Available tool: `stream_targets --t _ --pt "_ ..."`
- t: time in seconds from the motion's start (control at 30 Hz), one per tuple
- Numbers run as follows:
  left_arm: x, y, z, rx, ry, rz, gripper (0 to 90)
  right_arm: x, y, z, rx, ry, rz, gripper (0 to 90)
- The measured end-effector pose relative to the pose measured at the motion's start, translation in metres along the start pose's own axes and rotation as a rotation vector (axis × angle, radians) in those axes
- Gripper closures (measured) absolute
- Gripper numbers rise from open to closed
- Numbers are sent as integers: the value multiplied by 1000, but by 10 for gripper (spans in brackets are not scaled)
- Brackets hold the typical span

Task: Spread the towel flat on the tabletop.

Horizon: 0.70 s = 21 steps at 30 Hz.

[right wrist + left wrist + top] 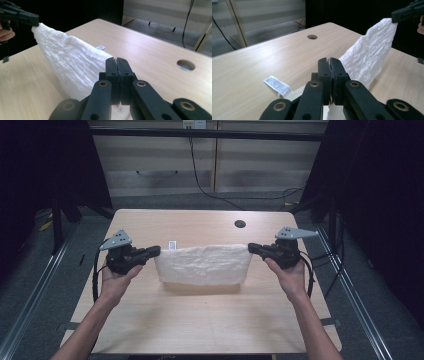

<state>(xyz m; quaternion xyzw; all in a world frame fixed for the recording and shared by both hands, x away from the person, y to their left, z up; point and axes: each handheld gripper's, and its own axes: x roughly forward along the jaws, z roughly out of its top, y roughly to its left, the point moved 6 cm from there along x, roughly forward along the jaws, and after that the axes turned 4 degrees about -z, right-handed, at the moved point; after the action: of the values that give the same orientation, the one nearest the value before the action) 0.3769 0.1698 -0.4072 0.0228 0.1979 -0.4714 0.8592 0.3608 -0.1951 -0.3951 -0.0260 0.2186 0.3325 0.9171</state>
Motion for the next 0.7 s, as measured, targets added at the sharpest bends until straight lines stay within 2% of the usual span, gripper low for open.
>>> stream_targets --t 0.27,0.53,0.7 --pt "-8 -16 -33 -23 24 -43 881 -12 22 -37 4 31 40 890" --pt "-14 -33 -71 -20 103 -75 881 -14 40 -74 15 82 73 889" --pt "-13 -44 -93 -14 174 -117 881 -13 49 -101 -6 156 82 886"
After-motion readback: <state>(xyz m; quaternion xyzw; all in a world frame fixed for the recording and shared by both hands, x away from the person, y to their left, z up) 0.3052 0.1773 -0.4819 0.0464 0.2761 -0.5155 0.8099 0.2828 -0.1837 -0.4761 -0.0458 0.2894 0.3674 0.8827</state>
